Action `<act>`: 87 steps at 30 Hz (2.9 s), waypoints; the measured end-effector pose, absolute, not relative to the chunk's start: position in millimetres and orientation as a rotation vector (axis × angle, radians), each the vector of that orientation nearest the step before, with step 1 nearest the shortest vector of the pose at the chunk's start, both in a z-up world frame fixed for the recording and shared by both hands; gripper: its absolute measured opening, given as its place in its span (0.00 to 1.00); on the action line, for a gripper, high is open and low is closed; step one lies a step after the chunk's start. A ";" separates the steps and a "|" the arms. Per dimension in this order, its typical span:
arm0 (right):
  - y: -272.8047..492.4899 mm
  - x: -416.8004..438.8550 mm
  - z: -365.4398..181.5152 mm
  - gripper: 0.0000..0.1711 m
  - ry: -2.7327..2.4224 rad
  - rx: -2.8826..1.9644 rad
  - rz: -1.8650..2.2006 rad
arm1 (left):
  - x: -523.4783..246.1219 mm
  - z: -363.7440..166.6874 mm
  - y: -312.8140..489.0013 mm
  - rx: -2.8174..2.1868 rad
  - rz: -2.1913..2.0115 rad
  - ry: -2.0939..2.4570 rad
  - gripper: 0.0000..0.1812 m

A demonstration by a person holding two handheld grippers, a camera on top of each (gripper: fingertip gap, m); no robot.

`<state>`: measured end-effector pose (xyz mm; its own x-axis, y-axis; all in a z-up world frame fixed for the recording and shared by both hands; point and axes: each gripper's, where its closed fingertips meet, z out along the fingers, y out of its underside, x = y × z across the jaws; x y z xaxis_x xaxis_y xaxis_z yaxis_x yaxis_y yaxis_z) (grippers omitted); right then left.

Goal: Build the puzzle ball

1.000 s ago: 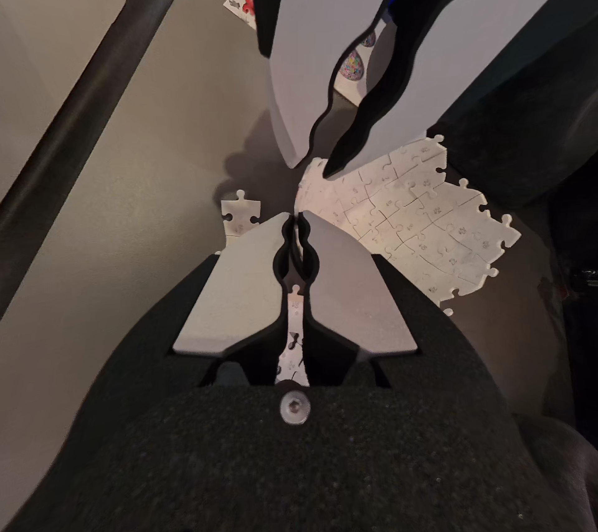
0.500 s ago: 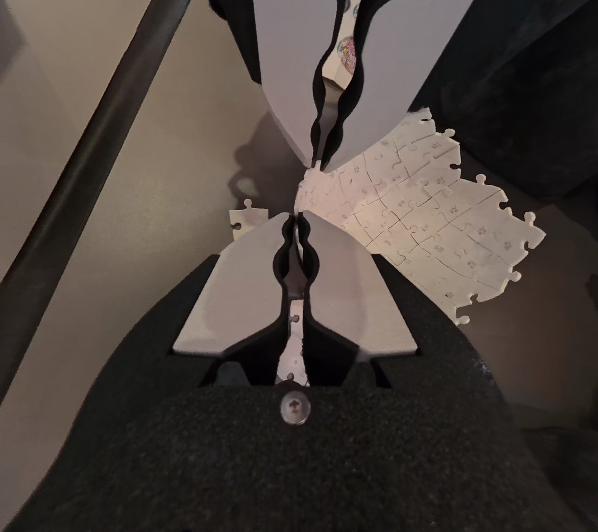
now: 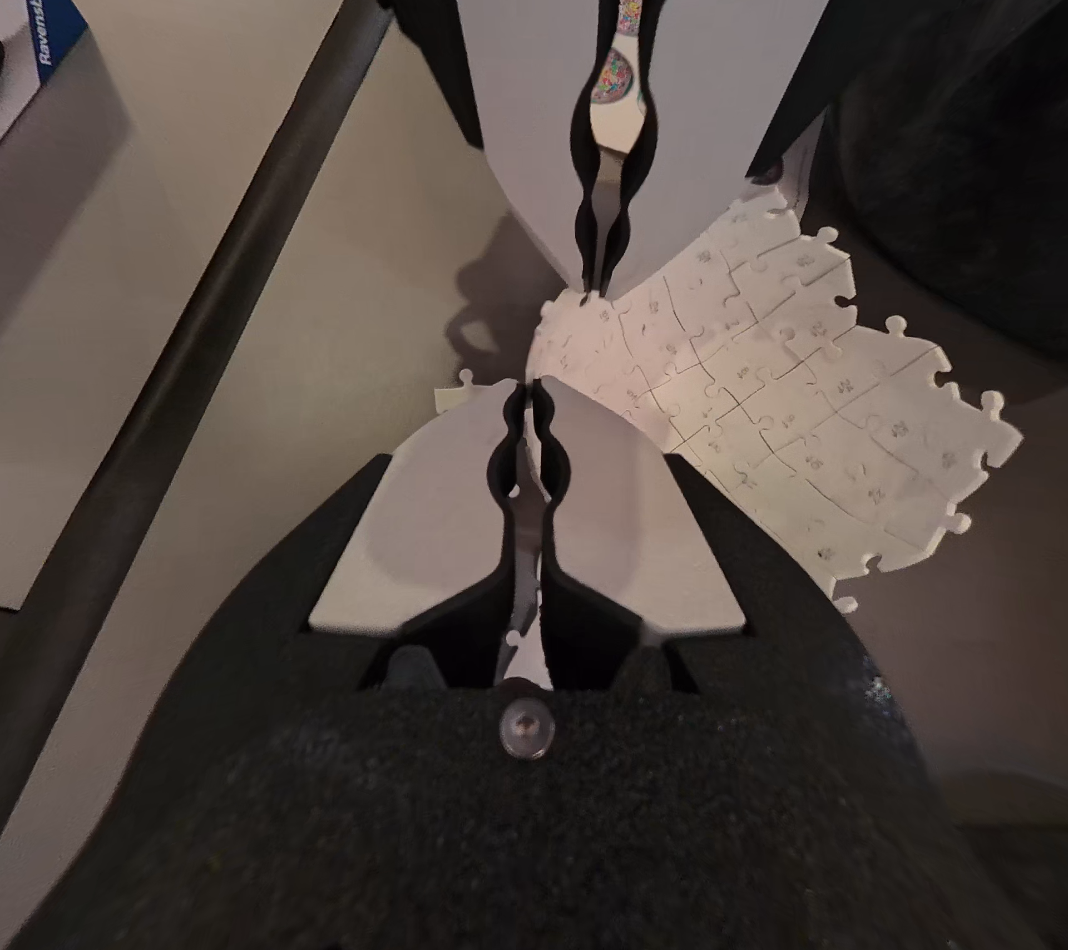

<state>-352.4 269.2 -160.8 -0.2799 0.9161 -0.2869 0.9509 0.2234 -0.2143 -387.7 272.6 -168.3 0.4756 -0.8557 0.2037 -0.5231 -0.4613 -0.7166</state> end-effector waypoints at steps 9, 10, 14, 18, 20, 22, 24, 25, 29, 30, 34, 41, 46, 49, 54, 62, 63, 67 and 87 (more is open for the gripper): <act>282.9 -338.3 -136.9 0.03 2.406 1.925 -0.649 | -391.6 -165.7 272.3 -2.157 -0.698 1.138 0.01; 286.5 -339.6 -134.9 0.03 2.420 1.941 -0.663 | -391.8 -165.7 272.4 -2.157 -0.692 1.139 0.01; 290.1 -343.3 -132.1 0.03 2.422 1.960 -0.710 | -391.4 -166.9 272.1 -2.168 -0.697 1.138 0.01; 284.7 -346.7 -140.9 0.03 2.419 1.910 -0.686 | -390.6 -167.9 272.3 -2.177 -0.715 1.137 0.01; 282.3 -350.9 -145.3 0.03 2.409 1.889 -0.697 | -389.9 -168.3 273.0 -2.179 -0.734 1.130 0.01; 281.4 -353.6 -151.2 0.03 2.397 1.871 -0.698 | -390.3 -169.1 272.7 -2.188 -0.758 1.121 0.01; 280.8 -355.4 -156.6 0.04 2.380 1.856 -0.712 | -391.1 -169.9 272.3 -2.197 -0.771 1.116 0.01; 279.1 -356.2 -158.4 0.04 2.365 1.842 -0.740 | -391.2 -170.2 272.4 -2.199 -0.771 1.115 0.01; 273.6 -359.9 -162.2 0.03 2.312 1.794 -0.851 | -389.9 -170.5 273.5 -2.201 -0.767 1.112 0.01; 272.8 -360.6 -162.9 0.03 2.299 1.791 -0.866 | -389.7 -170.8 273.5 -2.203 -0.766 1.113 0.01; 273.1 -360.8 -166.6 0.01 2.292 1.792 -0.834 | -390.4 -171.7 274.1 -2.214 -0.755 1.111 0.01; 271.5 -361.6 -169.3 0.00 2.294 1.790 -0.780 | -391.7 -172.2 277.2 -2.210 -0.699 1.115 0.01; 270.2 -362.2 -168.7 0.00 2.332 1.764 -0.779 | -392.1 -172.7 277.1 -2.211 -0.689 1.119 0.01; 269.4 -362.6 -168.8 0.00 2.350 1.750 -0.776 | -392.4 -173.4 277.9 -2.215 -0.686 1.116 0.01; 281.9 -372.3 -162.2 0.01 2.424 1.824 -0.753 | -392.7 -173.8 277.9 -2.217 -0.680 1.117 0.01; 288.6 -376.9 -165.0 0.10 2.526 1.839 -0.665 | -392.6 -174.1 278.0 -2.223 -0.717 1.098 0.01; 287.3 -377.5 -166.5 0.10 2.512 1.838 -0.660 | -392.7 -174.1 278.0 -2.224 -0.720 1.095 0.01; 286.5 -378.5 -173.2 0.09 2.496 1.833 -0.618 | -392.6 -174.0 278.1 -2.222 -0.731 1.088 0.01; 284.7 -375.7 -176.7 0.01 2.406 1.851 -0.616 | -394.5 -185.1 272.5 -2.307 -0.853 1.050 0.11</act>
<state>-375.7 284.7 -176.7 -0.2855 0.9190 -0.2717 0.9366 0.2074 -0.2825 -394.5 272.5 -185.1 0.5153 -0.7849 0.3441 -0.4974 -0.6009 -0.6257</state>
